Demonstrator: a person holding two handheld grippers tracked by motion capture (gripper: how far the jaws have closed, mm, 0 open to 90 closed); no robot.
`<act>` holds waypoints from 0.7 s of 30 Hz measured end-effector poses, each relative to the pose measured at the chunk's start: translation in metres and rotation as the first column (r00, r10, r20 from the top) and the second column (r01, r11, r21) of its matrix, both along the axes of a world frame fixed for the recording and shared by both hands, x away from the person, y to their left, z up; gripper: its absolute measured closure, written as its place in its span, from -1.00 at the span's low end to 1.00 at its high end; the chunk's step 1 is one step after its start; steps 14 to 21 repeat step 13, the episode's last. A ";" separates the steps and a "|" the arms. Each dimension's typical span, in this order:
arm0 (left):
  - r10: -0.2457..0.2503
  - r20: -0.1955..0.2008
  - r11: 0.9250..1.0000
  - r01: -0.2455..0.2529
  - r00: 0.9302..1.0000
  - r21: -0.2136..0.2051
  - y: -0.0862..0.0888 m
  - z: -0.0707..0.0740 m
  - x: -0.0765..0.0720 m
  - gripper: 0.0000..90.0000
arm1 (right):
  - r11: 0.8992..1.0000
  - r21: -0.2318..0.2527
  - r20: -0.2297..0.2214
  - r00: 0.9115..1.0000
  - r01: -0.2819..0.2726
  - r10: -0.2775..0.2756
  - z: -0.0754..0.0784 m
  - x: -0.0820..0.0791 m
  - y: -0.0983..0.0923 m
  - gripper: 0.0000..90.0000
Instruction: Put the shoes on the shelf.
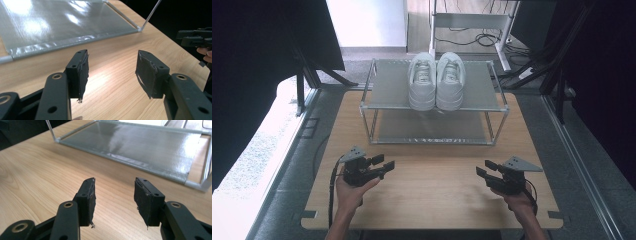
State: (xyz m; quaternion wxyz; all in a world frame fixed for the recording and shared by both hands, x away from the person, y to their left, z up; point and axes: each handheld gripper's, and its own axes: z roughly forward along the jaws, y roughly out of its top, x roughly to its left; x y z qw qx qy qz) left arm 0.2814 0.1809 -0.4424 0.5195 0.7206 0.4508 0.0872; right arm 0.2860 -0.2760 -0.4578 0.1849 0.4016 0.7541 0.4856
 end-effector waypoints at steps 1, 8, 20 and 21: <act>0.000 -0.001 1.000 0.000 1.000 -0.004 0.000 0.000 0.000 -0.04 | 1.000 -0.001 -0.001 1.000 -0.002 0.002 0.000 0.000 -0.001 0.16; -0.006 -0.001 1.000 0.006 1.000 0.001 -0.002 -0.001 -0.001 -0.06 | 1.000 0.024 0.010 1.000 0.005 -0.006 0.002 -0.002 -0.004 0.13; -0.010 -0.012 1.000 0.009 1.000 -0.009 -0.001 -0.003 0.001 -0.08 | 1.000 0.018 0.022 1.000 0.008 -0.008 0.001 -0.002 -0.003 0.07; -0.010 -0.012 1.000 0.009 1.000 -0.009 -0.001 -0.003 0.001 -0.08 | 1.000 0.018 0.022 1.000 0.008 -0.008 0.001 -0.002 -0.003 0.07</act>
